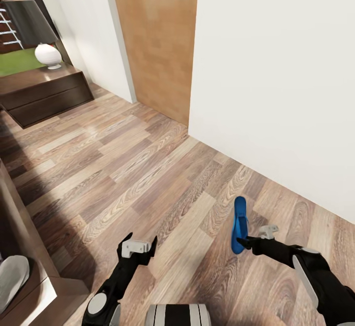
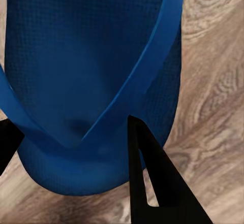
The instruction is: In the bedroom, move the book from the bed onto either nightstand, and place the two sandals side by side next to the bed.
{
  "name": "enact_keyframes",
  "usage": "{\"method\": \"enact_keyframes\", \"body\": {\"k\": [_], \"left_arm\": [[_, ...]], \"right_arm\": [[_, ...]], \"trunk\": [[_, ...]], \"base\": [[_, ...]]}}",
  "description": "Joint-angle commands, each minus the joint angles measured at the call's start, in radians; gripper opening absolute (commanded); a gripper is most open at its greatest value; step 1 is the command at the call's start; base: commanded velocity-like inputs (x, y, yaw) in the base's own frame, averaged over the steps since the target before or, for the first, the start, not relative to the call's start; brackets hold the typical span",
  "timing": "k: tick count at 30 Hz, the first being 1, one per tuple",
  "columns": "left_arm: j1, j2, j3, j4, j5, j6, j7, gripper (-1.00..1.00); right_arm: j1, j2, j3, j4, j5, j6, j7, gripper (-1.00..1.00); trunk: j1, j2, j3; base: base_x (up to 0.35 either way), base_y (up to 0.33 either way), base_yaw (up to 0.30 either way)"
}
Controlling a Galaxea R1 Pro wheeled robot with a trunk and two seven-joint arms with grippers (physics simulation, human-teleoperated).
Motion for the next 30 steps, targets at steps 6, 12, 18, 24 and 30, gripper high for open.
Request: {"method": "enact_keyframes", "body": {"k": [6,12,18,24,30], "left_arm": [[0.002,-0.001,-0.001,-0.035,0.000,0.014,-0.016,1.00],[0.004,-0.004,-0.003,-0.037,0.000,0.015,-0.017,1.00],[0.004,-0.006,-0.005,-0.037,0.002,0.015,-0.017,1.00],[0.004,-0.006,-0.005,-0.037,0.002,0.015,-0.017,1.00],[0.004,-0.006,-0.005,-0.037,0.002,0.015,-0.017,1.00]], "right_arm": [[0.000,-0.003,-0.009,0.001,-0.015,0.008,0.022,-1.00],[0.000,-0.003,-0.010,0.002,-0.016,0.008,0.023,-1.00],[0.000,-0.002,-0.010,0.002,-0.016,0.009,0.021,-1.00],[-0.001,-0.002,-0.010,0.002,-0.015,0.008,0.020,-1.00],[-0.001,-0.001,-0.010,0.002,-0.014,0.009,0.019,-1.00]], "trunk": [[-0.003,0.001,0.023],[-0.005,0.003,0.046],[-0.008,0.004,0.069],[-0.011,0.005,0.092],[-0.014,0.007,0.115]], "base": [[0.000,0.000,0.000],[0.000,0.000,0.000],[0.000,0.000,0.000],[0.000,0.000,0.000],[0.000,0.000,0.000]]}}
